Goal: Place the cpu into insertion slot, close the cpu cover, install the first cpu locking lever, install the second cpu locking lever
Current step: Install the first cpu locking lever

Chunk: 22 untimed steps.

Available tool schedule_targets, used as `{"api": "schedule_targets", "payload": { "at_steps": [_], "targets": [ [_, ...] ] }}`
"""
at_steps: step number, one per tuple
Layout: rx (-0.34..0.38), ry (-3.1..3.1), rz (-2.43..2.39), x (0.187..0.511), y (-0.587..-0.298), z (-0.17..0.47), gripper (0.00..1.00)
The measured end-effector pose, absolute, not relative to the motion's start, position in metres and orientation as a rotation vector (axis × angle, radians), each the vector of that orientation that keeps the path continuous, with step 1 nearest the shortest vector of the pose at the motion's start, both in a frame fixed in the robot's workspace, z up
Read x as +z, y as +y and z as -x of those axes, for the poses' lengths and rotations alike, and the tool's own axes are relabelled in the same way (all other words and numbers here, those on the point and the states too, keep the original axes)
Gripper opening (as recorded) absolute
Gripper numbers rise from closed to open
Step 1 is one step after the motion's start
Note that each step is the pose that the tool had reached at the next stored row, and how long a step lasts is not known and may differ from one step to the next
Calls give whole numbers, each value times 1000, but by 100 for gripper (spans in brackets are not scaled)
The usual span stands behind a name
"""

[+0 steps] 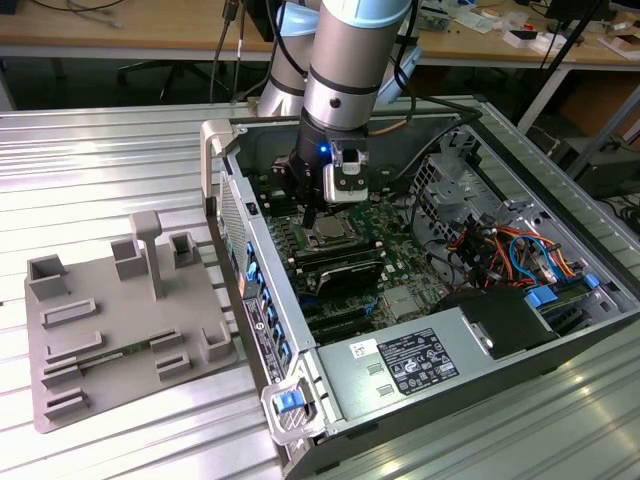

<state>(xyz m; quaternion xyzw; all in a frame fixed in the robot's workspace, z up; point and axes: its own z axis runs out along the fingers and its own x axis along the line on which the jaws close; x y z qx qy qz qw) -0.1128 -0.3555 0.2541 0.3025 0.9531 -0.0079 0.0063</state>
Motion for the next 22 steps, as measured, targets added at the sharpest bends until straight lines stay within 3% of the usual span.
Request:
{"api": "schedule_targets", "payload": {
  "at_steps": [22],
  "targets": [
    [-24,3019,-819,254,-355,113,11]
  ]
}}
